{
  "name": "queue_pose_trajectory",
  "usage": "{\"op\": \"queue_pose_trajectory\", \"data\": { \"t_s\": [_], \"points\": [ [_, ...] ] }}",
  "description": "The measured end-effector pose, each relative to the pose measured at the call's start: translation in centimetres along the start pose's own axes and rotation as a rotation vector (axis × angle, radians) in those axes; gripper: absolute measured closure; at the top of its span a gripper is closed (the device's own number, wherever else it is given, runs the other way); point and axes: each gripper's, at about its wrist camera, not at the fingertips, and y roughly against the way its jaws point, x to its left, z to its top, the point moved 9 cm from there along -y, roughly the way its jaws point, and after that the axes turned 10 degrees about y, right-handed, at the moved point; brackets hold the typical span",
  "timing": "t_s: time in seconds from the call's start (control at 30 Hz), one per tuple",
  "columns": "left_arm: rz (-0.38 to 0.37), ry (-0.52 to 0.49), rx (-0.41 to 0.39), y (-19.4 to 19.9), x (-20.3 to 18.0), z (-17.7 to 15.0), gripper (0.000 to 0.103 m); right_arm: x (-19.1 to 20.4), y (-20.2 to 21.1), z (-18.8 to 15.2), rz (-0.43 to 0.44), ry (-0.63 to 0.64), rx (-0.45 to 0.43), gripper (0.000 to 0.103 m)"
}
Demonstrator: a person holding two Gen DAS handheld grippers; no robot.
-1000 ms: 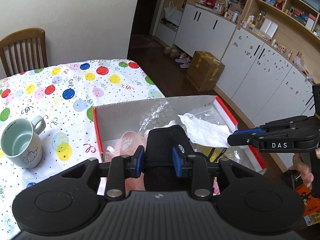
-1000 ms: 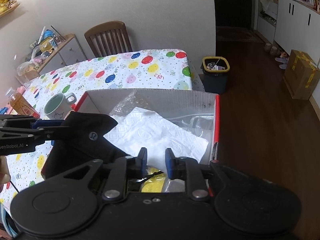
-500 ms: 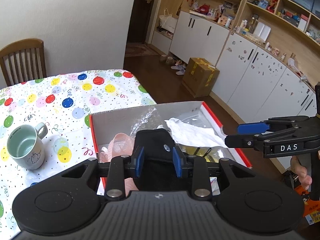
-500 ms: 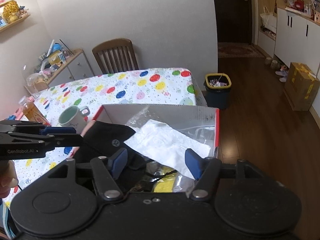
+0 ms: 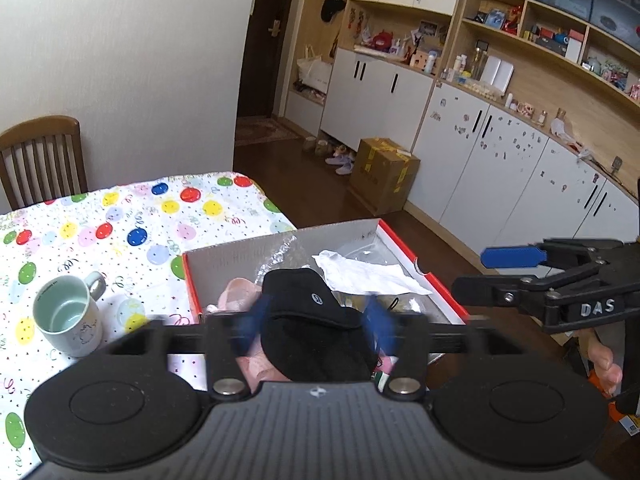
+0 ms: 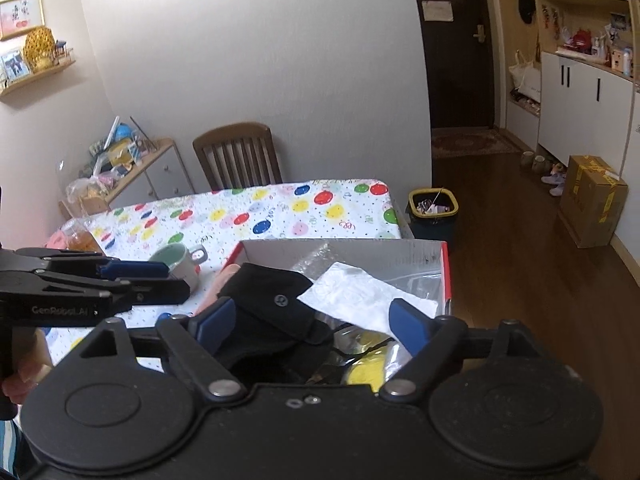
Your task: Organize soft objects
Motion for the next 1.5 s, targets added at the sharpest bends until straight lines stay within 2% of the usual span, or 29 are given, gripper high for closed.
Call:
{"op": "queue_pose_trajectory", "data": {
  "t_s": [0.17, 0.3, 0.57, 0.67, 0.83, 1.5],
  "points": [
    [0.012, -0.028, -0.029, 1.5, 0.1, -0.5, 0.029, 1.2, 1.6, -0.6, -0.032, -0.022, -0.045, 0.009],
    [0.024, -0.045, -0.046, 2.4, 0.3, -1.0, 0.02, 2.2, 2.8, -1.1, -0.058, -0.04, -0.088, 0.001],
    [0.015, -0.061, -0.064, 3.8, 0.5, -2.1, 0.014, 3.5, 4.3, -2.1, -0.108, -0.077, -0.121, 0.0],
    [0.012, -0.071, -0.081, 4.3, 0.4, -2.3, 0.003, 3.9, 4.8, -2.3, -0.126, -0.087, -0.131, 0.0],
    [0.006, -0.082, -0.115, 5.1, 0.1, -2.3, 0.002, 4.6, 5.5, -2.8, -0.153, -0.095, -0.143, 0.0],
    [-0.06, -0.079, -0.125, 6.5, 0.2, -2.6, 0.002, 6.4, 5.4, -3.4, -0.216, -0.097, -0.134, 0.0]
  ]
}}
